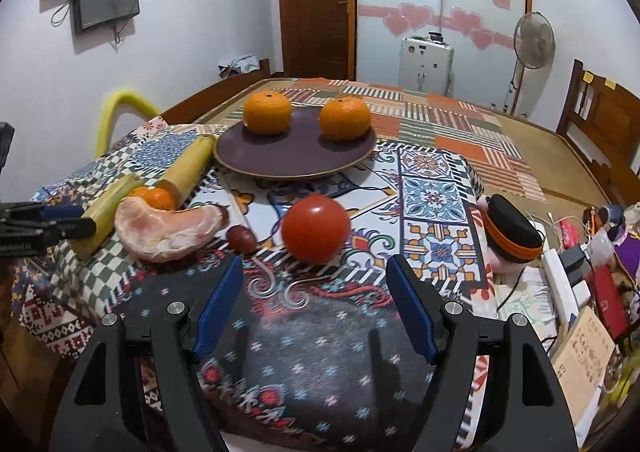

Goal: Organize fruits
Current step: 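Grasp the yellow cylinder with the left gripper while the right gripper grasps the tomato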

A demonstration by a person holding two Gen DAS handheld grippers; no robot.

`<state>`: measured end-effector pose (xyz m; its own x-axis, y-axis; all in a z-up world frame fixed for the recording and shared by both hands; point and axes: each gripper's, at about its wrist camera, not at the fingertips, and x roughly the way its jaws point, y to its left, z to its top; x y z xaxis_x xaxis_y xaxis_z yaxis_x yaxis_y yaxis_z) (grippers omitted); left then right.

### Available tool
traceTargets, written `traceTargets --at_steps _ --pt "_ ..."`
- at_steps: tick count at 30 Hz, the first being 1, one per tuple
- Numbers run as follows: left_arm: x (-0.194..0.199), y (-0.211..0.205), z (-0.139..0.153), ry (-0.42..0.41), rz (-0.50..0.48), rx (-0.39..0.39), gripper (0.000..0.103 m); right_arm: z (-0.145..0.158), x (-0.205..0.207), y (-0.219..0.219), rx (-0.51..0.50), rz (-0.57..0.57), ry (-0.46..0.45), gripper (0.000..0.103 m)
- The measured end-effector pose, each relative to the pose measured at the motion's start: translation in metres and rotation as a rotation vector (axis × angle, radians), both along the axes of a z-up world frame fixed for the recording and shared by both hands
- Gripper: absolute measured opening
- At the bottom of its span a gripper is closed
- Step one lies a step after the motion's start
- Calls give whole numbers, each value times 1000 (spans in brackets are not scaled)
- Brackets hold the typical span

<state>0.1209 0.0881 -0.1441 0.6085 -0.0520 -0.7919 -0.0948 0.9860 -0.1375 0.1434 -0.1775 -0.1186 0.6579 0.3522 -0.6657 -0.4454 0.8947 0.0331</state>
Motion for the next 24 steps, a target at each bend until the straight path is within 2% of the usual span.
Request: traceTargets --at_steps 4,11,15,17,22,24 --pt "21 9 -4 26 5 -17 54 -4 14 5 4 6 17 71" --pt "49 16 -6 50 -1 9 54 -11 33 15 7 30 48 71" --pt "59 23 -7 73 -8 -46 54 -15 40 17 6 39 70 71" --pt "60 27 -7 84 -14 -75 51 -16 41 18 2 44 72 71" --pt "52 23 -9 113 -46 -74 50 -20 41 19 1 50 82 64" --pt "49 20 -10 123 -58 -61 50 -21 42 18 3 50 89 56"
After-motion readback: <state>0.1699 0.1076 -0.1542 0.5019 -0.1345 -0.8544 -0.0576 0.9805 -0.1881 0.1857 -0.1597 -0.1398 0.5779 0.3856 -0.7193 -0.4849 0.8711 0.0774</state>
